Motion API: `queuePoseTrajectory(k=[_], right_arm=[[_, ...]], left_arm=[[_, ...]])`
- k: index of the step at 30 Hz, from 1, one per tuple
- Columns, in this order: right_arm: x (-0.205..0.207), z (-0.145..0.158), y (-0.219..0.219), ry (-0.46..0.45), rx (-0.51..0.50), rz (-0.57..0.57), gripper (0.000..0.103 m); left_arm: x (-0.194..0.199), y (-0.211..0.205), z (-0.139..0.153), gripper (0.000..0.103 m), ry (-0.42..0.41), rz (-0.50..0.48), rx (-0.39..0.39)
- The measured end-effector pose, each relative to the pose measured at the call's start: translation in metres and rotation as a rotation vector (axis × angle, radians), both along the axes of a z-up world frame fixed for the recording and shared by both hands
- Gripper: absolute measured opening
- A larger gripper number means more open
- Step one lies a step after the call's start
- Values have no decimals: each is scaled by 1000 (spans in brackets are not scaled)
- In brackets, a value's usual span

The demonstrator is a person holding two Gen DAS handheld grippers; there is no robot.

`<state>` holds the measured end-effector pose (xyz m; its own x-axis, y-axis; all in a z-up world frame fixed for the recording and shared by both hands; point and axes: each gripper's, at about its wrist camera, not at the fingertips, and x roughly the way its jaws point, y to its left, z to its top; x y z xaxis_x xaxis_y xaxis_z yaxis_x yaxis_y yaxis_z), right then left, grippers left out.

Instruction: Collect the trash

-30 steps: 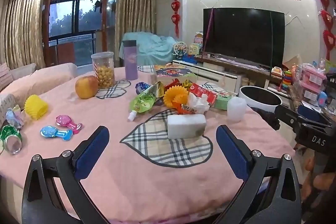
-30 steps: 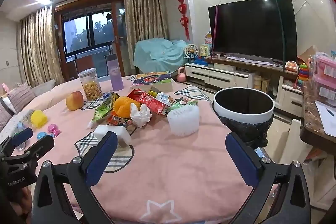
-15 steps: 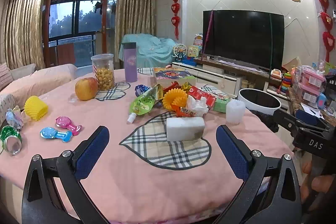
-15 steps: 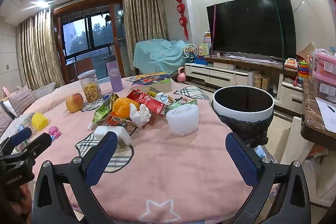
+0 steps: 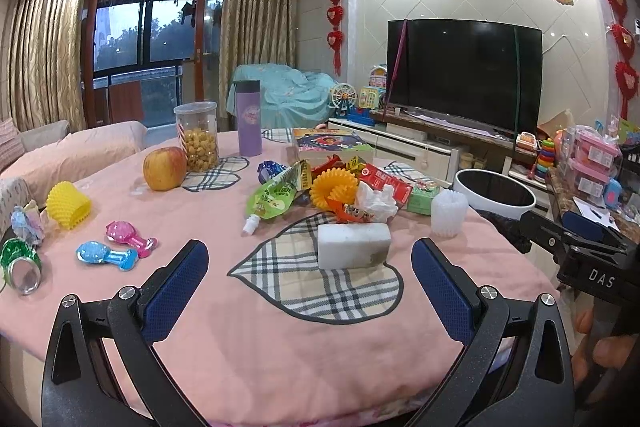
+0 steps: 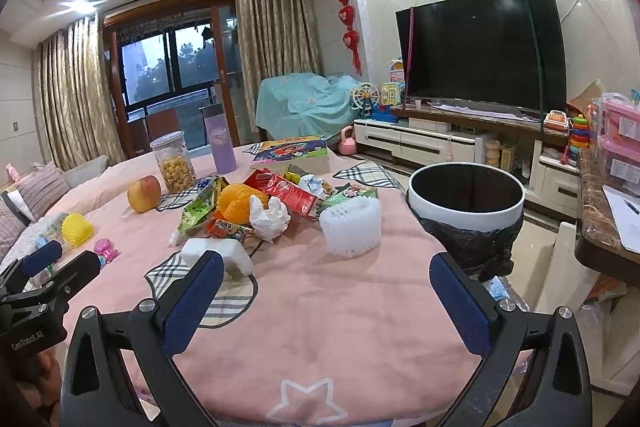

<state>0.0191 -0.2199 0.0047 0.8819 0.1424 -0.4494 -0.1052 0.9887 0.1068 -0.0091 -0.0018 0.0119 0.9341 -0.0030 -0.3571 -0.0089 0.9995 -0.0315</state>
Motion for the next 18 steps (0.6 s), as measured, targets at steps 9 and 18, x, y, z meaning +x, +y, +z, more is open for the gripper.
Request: queuePoseTrajectory(k=[9, 18], right_arm=[[-1, -1, 1, 1, 0, 2, 103], [-1, -3, 3, 8, 3, 8, 103]], left_arm=[[0, 1, -1, 103, -1, 0, 3], [1, -1, -4, 103, 3, 0, 4]])
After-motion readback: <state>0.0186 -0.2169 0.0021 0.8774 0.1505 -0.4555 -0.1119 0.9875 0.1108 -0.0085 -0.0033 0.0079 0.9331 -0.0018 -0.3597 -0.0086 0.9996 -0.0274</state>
